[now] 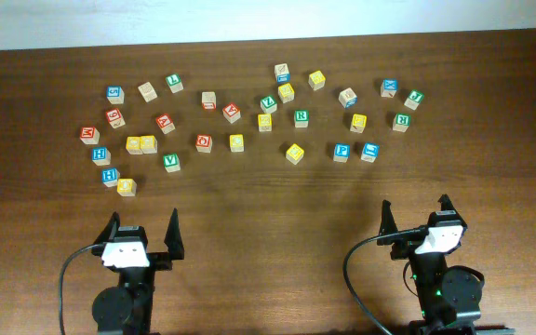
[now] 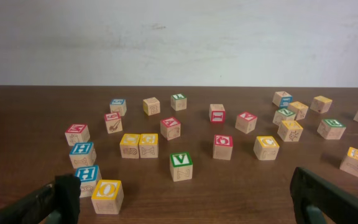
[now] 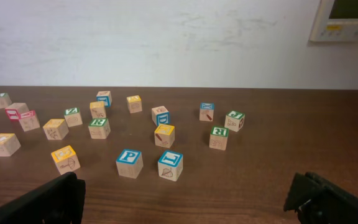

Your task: Spell out CVPR

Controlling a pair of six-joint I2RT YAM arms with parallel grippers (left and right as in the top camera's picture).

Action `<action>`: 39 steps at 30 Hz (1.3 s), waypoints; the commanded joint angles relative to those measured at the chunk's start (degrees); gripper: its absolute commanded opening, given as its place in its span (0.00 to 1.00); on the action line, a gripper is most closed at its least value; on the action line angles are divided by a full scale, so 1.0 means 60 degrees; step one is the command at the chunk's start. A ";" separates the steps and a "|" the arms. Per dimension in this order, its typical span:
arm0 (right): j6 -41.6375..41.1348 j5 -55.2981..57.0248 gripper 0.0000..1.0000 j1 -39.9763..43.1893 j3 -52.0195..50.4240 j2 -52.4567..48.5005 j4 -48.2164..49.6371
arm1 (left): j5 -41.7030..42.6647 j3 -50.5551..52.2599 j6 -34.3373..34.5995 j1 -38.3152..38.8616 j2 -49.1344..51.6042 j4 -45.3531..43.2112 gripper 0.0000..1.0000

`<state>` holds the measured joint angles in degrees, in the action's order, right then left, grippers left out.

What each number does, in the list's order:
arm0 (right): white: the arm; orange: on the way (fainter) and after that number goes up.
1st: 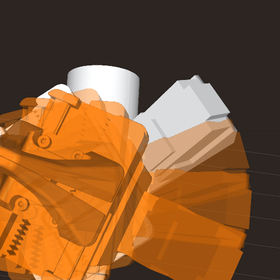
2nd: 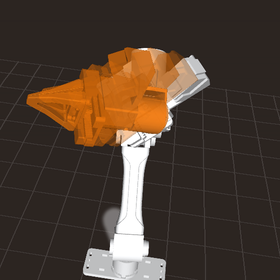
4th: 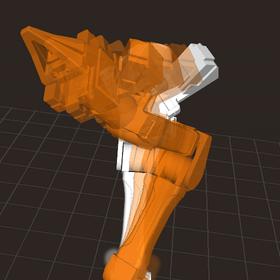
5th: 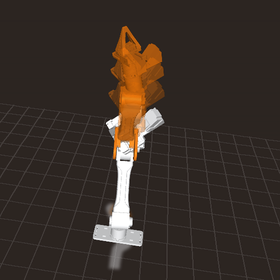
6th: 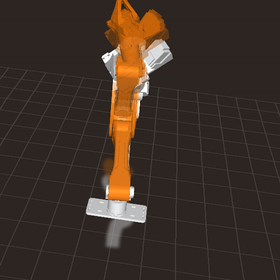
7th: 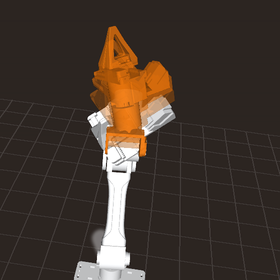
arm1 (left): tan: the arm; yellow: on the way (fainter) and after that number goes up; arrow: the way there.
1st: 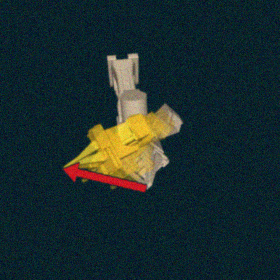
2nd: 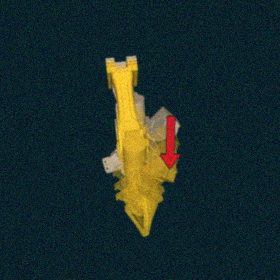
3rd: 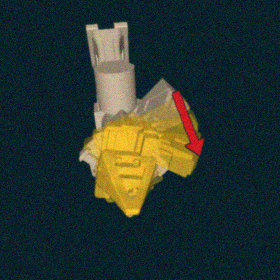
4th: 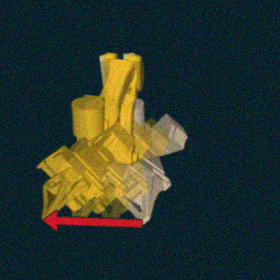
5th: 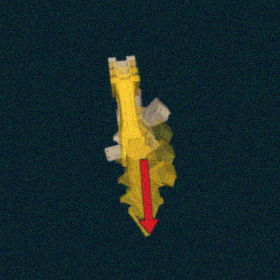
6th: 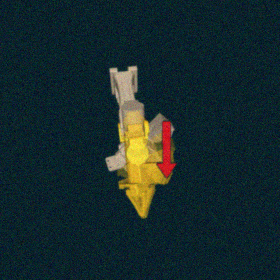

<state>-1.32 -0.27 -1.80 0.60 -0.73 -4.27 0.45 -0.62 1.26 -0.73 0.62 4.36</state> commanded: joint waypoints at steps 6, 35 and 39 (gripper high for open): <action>0.0929 0.0914 0.98 0.0055 -0.0047 -0.0018 0.0018 | -0.0291 0.0018 -0.0146 -0.0051 0.0594 0.0073 0.99; 0.0929 0.0914 0.98 0.0055 -0.0047 -0.0018 0.0018 | 0.8378 -0.0044 0.1341 -0.0033 0.0594 -0.7584 0.99; 0.0929 0.0911 0.98 0.0055 -0.0047 -0.0018 0.0018 | 0.5996 -0.2495 0.1417 -0.0033 0.0674 -0.5949 0.99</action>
<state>4.51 4.32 -1.80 0.62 -1.04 -3.84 44.51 -6.04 8.08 -0.78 4.29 -39.18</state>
